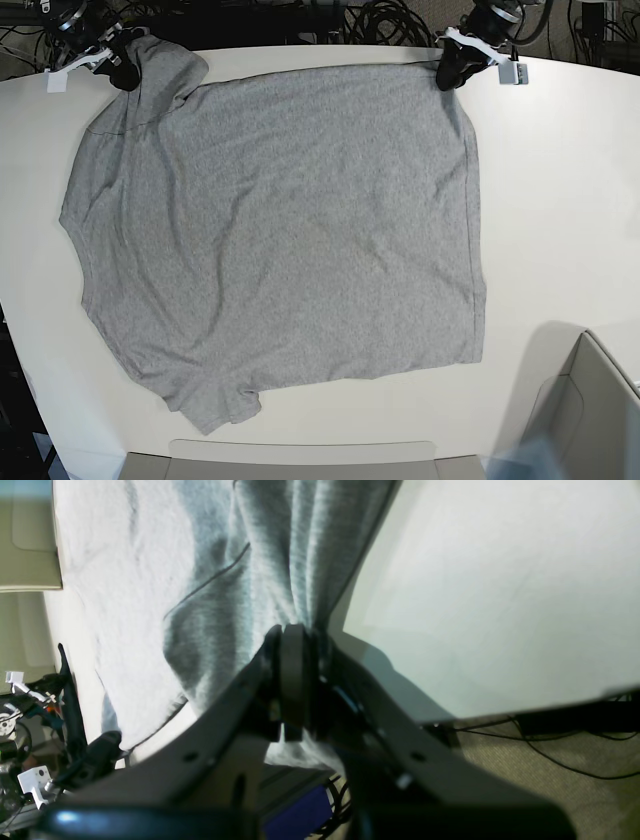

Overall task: Fold the T-shirt properly
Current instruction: 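Close both grippers on the shoulder corners of the shirt, then lift the shoulder edge with both grippers and fold it toward the hem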

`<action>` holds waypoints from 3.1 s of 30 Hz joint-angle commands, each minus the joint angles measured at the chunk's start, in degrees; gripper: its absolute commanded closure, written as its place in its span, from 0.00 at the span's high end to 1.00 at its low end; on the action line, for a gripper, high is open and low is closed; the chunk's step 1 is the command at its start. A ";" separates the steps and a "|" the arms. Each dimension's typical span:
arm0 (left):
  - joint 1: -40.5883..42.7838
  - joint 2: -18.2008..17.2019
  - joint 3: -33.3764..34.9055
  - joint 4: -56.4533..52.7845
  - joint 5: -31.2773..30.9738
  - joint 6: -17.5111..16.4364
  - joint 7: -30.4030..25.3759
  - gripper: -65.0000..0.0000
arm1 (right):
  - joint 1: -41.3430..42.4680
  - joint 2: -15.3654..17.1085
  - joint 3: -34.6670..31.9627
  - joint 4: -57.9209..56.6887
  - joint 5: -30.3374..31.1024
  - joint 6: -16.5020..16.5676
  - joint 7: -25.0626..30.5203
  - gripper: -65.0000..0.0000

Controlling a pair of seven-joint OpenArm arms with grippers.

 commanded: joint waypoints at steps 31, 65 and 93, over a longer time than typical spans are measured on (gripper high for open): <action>-2.60 3.42 -19.73 14.14 0.48 0.51 19.21 0.00 | 0.01 -0.33 12.56 12.10 -0.13 -0.61 0.02 0.00; -29.76 7.99 -22.37 13.96 17.27 12.55 42.50 0.00 | 41.24 0.46 9.22 7.00 -42.15 -5.09 -19.76 0.00; -48.40 8.52 -19.47 -5.03 26.59 12.29 42.15 0.00 | 64.71 1.60 -7.57 -23.24 -58.33 -5.00 -6.57 0.00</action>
